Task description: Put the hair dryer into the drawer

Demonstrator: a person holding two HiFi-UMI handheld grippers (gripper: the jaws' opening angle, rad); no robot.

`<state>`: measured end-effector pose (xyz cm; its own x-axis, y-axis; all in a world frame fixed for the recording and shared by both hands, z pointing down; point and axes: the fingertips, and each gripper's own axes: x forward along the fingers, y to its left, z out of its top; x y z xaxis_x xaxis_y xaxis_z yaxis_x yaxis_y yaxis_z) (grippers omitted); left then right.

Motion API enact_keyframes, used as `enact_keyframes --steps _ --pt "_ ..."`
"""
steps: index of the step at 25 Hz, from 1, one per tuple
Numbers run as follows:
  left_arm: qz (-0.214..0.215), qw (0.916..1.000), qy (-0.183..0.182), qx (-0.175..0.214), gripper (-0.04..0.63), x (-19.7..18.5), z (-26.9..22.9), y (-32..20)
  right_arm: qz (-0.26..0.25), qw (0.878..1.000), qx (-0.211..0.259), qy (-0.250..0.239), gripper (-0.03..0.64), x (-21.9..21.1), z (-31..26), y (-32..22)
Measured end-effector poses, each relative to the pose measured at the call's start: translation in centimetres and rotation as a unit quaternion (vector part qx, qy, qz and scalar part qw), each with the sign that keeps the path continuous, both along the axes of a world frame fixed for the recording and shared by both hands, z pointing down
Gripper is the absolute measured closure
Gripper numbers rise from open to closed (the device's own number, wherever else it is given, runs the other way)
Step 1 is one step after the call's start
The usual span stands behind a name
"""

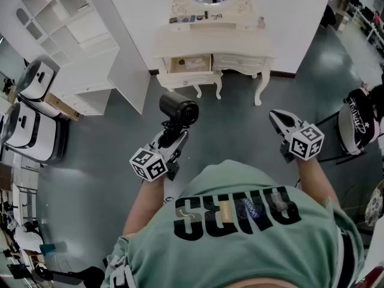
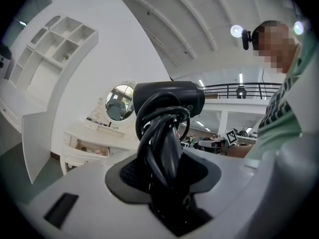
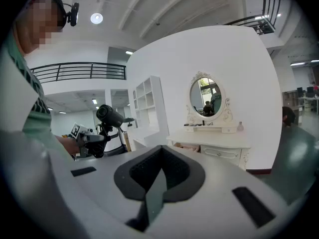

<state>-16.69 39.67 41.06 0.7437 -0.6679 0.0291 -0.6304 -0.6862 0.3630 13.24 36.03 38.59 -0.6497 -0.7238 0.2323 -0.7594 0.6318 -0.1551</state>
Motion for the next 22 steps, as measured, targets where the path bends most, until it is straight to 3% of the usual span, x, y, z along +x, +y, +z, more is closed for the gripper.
enact_keyframes --steps 22 --pt "0.001 0.9999 -0.012 0.001 0.414 2.8 -0.1 -0.3 0.011 1.0 0.003 -0.009 0.623 2.8 0.2 -0.8"
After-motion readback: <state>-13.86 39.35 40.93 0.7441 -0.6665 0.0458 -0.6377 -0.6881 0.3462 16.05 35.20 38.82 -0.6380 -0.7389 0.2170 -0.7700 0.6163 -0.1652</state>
